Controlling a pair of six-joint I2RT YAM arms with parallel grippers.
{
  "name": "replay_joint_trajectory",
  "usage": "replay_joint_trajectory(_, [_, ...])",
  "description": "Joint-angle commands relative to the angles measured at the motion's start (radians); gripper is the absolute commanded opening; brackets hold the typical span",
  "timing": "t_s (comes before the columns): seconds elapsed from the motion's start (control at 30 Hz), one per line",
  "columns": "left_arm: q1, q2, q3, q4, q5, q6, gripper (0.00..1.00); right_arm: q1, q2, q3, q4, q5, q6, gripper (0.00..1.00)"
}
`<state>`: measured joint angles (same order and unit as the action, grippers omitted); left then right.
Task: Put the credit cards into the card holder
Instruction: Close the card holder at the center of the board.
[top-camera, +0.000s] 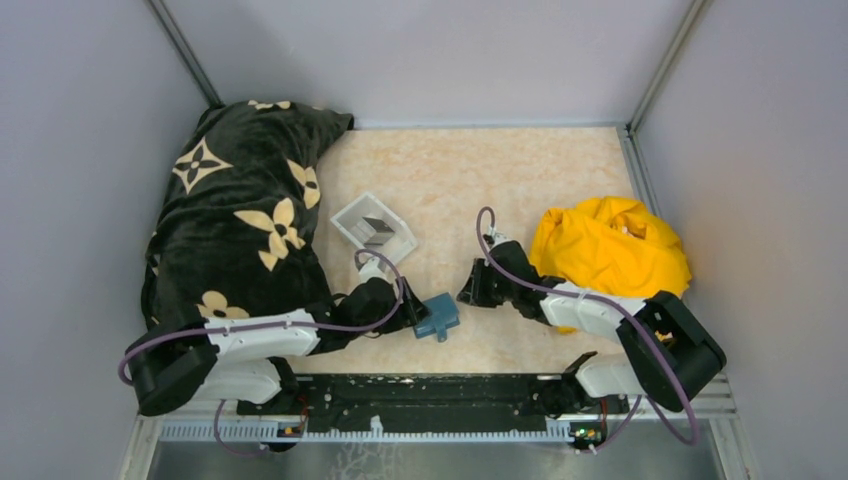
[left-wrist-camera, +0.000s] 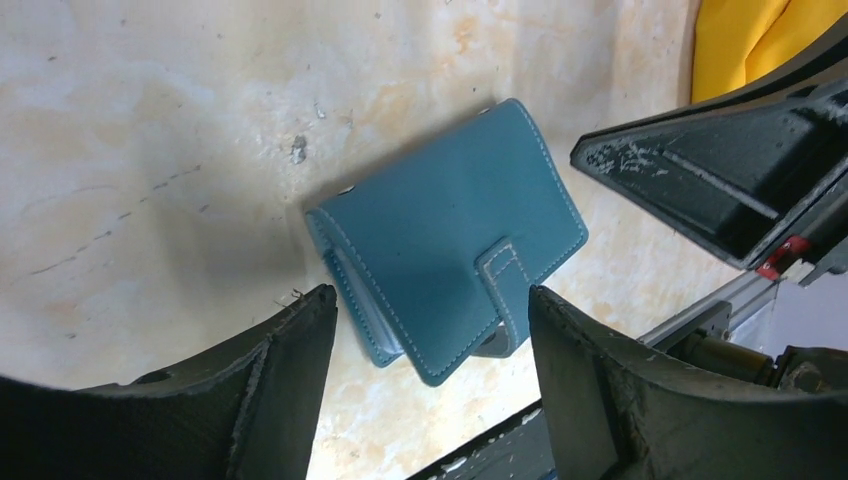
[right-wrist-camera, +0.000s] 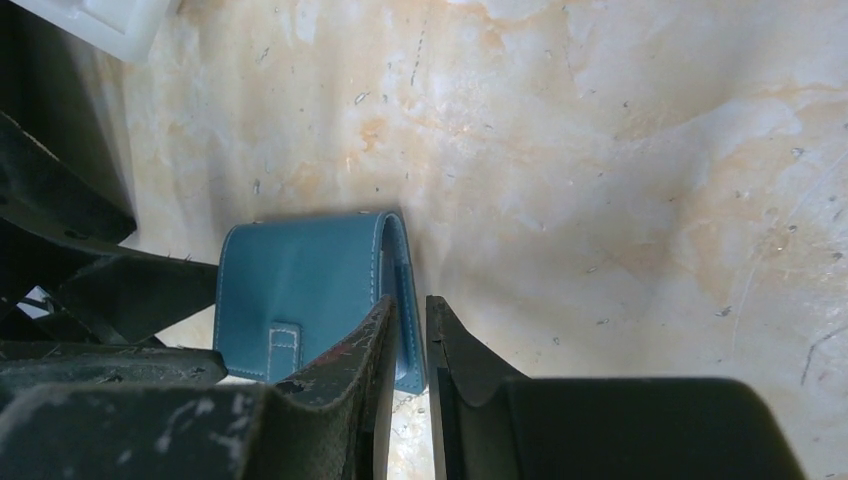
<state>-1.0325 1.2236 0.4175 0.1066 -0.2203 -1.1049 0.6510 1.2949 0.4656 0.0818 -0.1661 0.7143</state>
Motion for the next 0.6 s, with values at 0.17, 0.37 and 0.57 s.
replay_joint_trajectory(0.17, [-0.006, 0.132, 0.062, 0.103, 0.012, 0.022, 0.67, 0.024, -0.028, 0.001, 0.033, -0.017, -0.010, 0.18])
replay_joint_trajectory(0.37, [-0.003, 0.152, 0.063, 0.114, -0.047, 0.034, 0.35, 0.024, -0.047, -0.019, 0.028, -0.003, -0.008, 0.17])
replay_joint_trajectory(0.57, [0.026, 0.194, 0.063, 0.191, -0.057, 0.122, 0.21, 0.024, -0.089, -0.027, -0.014, 0.028, -0.020, 0.18])
